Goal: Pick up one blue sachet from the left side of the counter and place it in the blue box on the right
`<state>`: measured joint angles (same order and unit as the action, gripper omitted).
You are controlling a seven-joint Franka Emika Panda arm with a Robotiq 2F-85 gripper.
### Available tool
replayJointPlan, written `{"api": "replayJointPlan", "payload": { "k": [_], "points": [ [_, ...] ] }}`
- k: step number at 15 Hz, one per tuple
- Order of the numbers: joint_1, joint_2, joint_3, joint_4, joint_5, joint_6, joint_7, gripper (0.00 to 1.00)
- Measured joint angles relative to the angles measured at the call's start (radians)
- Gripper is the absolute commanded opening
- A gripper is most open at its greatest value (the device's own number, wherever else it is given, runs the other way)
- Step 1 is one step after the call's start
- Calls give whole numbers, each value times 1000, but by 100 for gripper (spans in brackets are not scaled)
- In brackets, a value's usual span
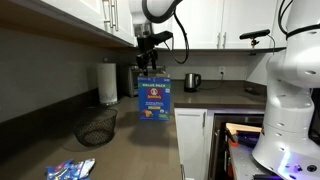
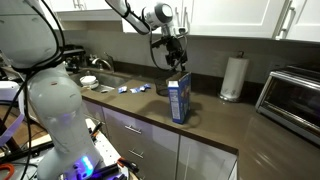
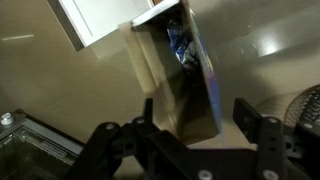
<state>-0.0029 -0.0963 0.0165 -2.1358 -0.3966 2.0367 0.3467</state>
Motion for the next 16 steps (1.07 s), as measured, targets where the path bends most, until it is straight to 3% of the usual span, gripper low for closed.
{"api": "replayJointPlan", "payload": {
  "k": [16],
  "points": [
    [12,-139,74,-126,-1,-38,3,100]
  ]
}}
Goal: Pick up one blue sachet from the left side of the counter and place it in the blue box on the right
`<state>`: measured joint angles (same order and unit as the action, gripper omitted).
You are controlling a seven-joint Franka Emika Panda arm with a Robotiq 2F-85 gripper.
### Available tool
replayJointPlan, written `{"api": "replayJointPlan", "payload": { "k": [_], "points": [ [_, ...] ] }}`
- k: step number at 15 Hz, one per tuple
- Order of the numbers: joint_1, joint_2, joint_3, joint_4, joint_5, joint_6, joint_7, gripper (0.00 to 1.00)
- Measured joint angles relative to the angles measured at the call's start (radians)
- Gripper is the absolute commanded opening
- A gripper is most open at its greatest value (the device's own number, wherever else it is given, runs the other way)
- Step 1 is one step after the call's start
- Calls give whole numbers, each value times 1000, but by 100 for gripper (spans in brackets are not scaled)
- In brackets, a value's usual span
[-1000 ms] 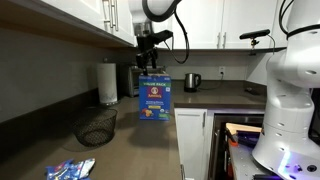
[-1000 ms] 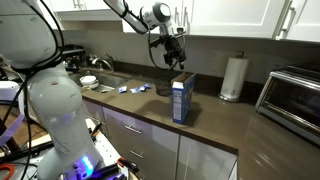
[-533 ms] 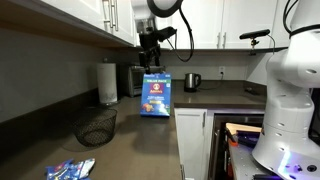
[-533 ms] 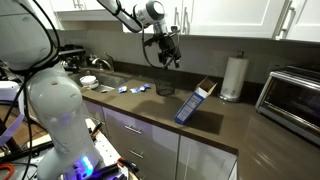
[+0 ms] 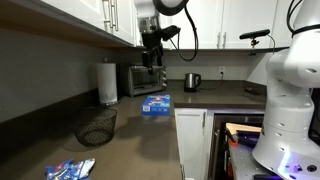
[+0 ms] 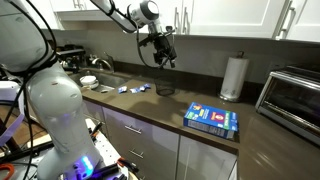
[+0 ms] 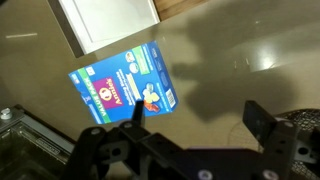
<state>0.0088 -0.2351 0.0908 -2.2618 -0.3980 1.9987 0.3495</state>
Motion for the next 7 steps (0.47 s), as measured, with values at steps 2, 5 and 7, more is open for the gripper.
{"api": "replayJointPlan", "payload": {
  "k": [2,5,7],
  "points": [
    [0,-8,2,-10,0,0,-2,100],
    [0,-12,-2,-19,10,1,-35,100],
    [0,-13,-6,-26,29,4,-85,100]
  ]
}}
